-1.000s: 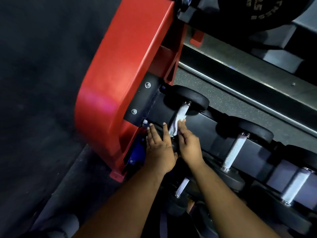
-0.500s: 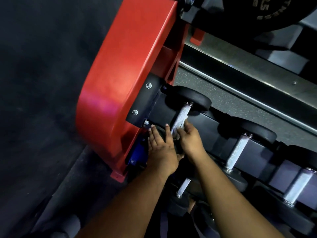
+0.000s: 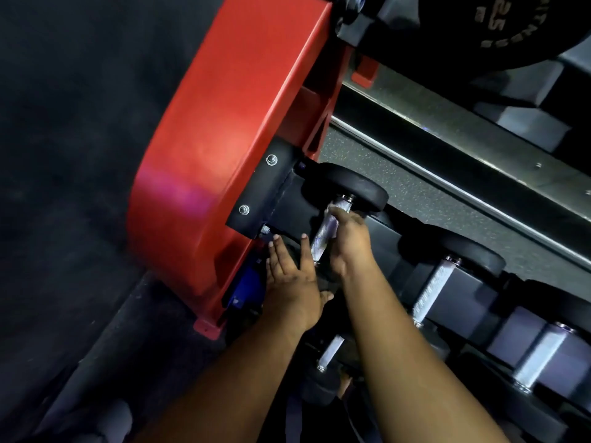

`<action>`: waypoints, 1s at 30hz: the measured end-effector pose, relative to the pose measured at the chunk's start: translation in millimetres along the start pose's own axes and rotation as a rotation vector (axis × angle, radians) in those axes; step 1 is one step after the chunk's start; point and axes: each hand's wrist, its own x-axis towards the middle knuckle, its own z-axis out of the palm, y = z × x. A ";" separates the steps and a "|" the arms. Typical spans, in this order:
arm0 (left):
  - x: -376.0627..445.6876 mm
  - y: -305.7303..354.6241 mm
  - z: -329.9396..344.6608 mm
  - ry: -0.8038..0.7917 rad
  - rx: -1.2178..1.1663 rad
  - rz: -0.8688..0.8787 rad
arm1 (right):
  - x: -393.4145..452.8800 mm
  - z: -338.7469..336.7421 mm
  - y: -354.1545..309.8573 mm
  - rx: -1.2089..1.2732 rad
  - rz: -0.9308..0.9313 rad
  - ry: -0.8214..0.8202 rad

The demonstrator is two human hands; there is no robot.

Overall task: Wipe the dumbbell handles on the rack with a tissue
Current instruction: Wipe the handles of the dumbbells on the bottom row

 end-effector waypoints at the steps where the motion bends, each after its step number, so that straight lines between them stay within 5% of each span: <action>1: -0.1 0.1 -0.4 -0.007 -0.001 -0.003 | 6.5 0.2 -2.2 0.049 0.074 -0.037; 3: -0.3 0.0 -1.7 -0.013 -0.007 -0.006 | 12.4 -2.2 -6.3 0.059 0.133 -0.112; 8: -1.1 -0.3 -0.8 -0.013 -0.003 -0.006 | -0.6 -17.3 5.2 -0.002 -0.139 -0.023; 13: -0.6 1.3 -2.8 -0.025 0.005 -0.012 | 5.0 4.0 -6.0 0.067 0.076 -0.147; 18: -1.6 0.4 0.7 0.014 0.006 -0.006 | -10.6 -21.3 17.9 -0.041 -0.149 -0.064; 24: -1.5 1.7 -1.7 -0.017 0.000 -0.014 | -12.7 -7.7 12.8 -0.122 0.070 -0.140; 30: -1.9 0.5 1.7 -0.012 0.010 -0.013 | -24.8 -25.9 21.4 -0.128 -0.071 -0.155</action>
